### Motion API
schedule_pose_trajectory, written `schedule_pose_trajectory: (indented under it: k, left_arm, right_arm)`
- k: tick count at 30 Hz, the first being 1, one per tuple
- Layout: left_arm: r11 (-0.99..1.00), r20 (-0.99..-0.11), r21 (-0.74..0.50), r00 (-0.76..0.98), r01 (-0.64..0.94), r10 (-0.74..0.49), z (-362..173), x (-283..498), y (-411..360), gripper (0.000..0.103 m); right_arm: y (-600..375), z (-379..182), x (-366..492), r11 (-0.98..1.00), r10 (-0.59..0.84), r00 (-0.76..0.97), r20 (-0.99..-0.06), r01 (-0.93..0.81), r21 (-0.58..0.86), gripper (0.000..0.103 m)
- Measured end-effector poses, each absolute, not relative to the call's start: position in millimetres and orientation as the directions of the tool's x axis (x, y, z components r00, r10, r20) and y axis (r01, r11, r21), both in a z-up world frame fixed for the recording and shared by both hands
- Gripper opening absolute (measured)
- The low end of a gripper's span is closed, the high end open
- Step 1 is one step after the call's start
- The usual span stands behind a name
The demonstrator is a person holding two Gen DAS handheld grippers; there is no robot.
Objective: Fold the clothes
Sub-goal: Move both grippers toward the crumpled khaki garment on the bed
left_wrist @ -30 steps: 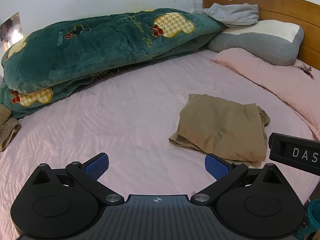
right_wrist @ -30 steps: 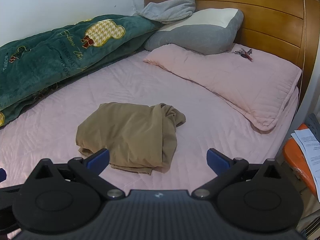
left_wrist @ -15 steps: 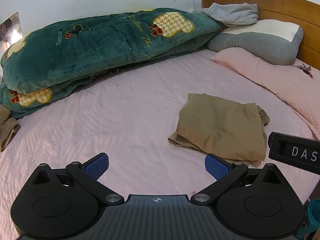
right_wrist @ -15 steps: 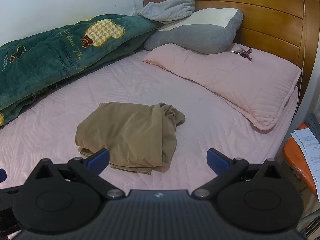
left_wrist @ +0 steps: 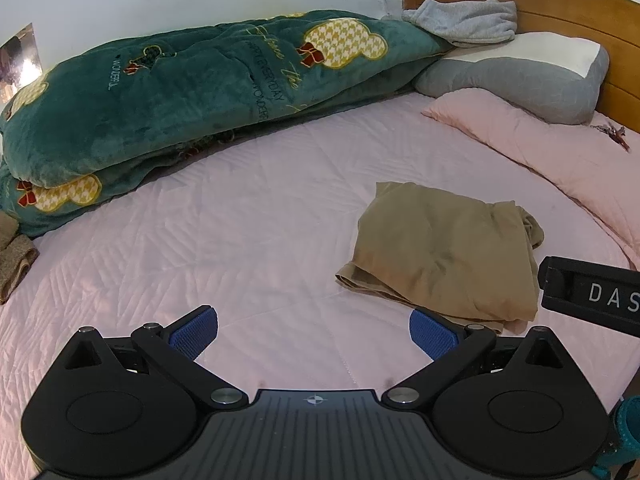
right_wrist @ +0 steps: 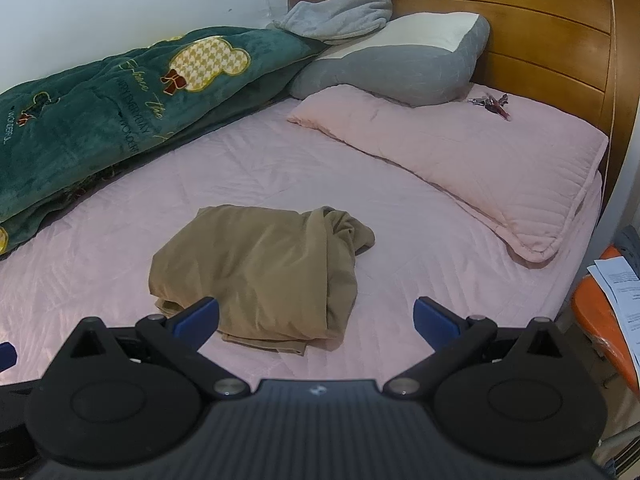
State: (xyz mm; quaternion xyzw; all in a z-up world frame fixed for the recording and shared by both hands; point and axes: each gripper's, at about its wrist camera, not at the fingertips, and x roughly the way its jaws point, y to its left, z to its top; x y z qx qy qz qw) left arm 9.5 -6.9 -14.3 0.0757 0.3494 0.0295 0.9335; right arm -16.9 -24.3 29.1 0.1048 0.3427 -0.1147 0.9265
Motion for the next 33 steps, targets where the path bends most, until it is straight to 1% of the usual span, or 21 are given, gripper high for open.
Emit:
schedule_pose_trajectory:
  k: [15, 33]
  left_arm:
    - [0.989, -0.642, 0.145, 0.76, -0.015, 0.105, -7.5, 2.5, 0.0, 0.103]
    - [0.988, -0.654, 0.156, 0.748, -0.01, 0.111, -12.0, 5.6, -2.6, 0.103]
  right_arm:
    - [-20.8, 35.2, -23.4, 0.952, -0.141, 0.752, -0.644, 0.282, 0.121, 0.103]
    - [-18.9, 36.6, -15.4, 0.953, -0.125, 0.764, -0.633, 0.27, 0.137, 0.103]
